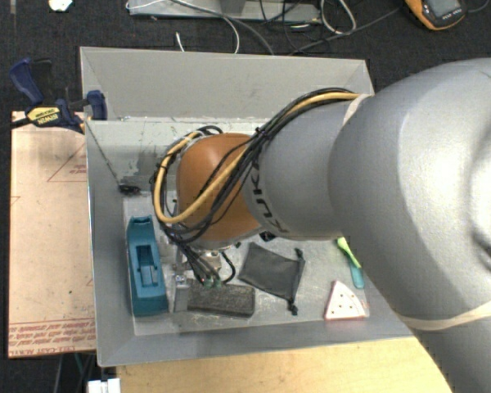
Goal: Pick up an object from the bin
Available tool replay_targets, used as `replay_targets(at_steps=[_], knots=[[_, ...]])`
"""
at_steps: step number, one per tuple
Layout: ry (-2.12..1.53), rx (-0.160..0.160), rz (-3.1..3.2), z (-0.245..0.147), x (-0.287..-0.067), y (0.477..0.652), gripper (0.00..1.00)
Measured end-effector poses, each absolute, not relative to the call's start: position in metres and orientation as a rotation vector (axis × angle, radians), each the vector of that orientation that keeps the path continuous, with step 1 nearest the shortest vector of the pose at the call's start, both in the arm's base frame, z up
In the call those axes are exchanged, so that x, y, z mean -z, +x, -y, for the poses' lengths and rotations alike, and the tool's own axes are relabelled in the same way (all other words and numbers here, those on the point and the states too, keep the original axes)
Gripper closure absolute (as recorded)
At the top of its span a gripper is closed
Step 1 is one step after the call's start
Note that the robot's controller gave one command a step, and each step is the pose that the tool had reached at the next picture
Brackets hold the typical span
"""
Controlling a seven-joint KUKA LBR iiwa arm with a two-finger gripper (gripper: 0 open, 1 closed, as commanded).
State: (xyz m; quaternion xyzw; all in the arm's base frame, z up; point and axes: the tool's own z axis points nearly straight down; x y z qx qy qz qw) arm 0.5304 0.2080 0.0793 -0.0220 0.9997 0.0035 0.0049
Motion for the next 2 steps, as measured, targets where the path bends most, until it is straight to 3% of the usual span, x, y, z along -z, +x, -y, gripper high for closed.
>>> replay_targets(at_steps=[1, 2], knots=[[0.028, -0.012, -3.132, -0.14, -0.071, 0.518, 0.0], [0.014, -0.018, -3.127, -0.09, -0.09, 0.516, 0.0]])
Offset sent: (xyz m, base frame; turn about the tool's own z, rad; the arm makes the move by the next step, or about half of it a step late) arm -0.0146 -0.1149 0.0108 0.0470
